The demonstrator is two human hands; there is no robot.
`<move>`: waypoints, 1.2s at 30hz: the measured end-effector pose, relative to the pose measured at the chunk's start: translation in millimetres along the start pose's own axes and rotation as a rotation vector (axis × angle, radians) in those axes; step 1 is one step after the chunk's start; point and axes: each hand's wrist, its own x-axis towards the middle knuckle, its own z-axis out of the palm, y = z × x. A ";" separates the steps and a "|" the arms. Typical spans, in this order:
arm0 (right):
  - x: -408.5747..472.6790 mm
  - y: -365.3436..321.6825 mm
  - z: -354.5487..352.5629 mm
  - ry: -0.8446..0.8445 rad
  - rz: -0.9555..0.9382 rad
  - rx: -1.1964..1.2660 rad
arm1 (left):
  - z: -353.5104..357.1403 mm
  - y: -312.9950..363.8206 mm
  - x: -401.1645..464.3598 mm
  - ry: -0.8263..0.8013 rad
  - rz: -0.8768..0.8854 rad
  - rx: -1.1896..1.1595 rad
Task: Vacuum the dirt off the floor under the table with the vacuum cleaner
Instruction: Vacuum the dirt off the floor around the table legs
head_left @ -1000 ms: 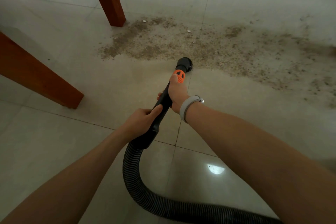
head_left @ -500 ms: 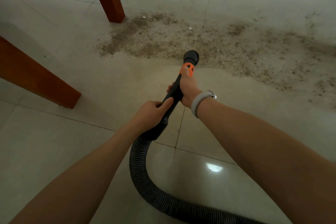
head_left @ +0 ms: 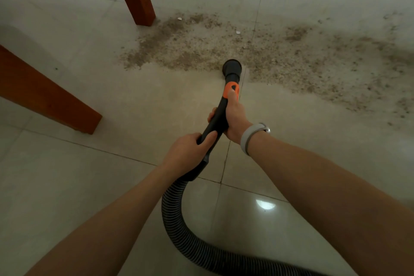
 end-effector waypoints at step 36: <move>1.5 59.6 112.1 -0.175 -0.064 -0.417 | -27.2 -89.5 -25.8 0.237 -0.216 -0.436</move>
